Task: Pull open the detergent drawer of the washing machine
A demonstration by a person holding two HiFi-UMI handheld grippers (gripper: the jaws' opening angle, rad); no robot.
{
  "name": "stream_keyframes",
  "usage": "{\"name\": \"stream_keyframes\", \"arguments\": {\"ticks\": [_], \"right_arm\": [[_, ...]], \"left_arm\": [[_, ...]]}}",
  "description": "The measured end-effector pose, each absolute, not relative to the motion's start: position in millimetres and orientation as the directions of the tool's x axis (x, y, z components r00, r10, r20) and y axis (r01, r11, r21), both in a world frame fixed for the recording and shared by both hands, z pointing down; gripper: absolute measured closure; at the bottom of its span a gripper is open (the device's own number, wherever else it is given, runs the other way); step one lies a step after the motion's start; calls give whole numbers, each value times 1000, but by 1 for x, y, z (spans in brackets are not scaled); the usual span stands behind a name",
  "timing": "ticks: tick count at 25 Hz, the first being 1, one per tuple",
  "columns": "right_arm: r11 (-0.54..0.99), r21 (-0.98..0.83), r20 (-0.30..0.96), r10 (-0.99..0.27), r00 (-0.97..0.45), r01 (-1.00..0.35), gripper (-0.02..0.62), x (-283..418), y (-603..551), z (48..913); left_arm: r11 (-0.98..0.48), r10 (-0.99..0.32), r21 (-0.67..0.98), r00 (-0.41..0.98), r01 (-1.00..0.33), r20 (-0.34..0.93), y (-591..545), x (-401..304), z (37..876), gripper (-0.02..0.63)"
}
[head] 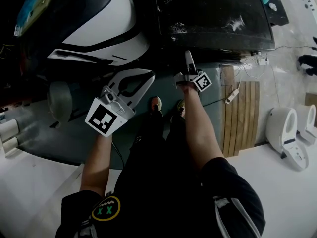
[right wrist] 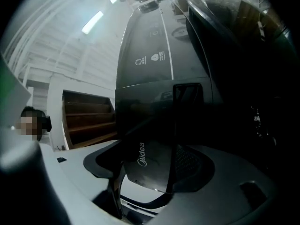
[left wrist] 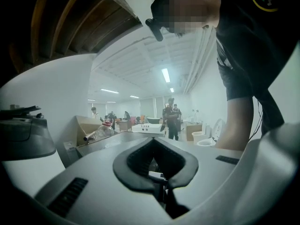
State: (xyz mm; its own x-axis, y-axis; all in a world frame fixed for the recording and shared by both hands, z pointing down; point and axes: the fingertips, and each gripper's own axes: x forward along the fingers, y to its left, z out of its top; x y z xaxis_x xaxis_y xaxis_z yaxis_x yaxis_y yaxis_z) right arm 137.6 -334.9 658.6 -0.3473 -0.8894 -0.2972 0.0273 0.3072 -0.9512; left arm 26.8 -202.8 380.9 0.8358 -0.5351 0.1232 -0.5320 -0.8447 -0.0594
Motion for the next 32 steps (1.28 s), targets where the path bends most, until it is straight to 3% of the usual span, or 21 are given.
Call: {"name": "stream_keyframes", "arguments": {"ticks": [8,32], "right_arm": [[336,-940,-333,-876,-348,55,282,140,-320,658],[332,-943,-314,-851,-420,32,285,146,-235,652]], "left_arm": [[-844,-535,-45,834,-534,135,-202,23,384,586],[-883,-470,-36,877,-469,97,-187,58,380,586]]}}
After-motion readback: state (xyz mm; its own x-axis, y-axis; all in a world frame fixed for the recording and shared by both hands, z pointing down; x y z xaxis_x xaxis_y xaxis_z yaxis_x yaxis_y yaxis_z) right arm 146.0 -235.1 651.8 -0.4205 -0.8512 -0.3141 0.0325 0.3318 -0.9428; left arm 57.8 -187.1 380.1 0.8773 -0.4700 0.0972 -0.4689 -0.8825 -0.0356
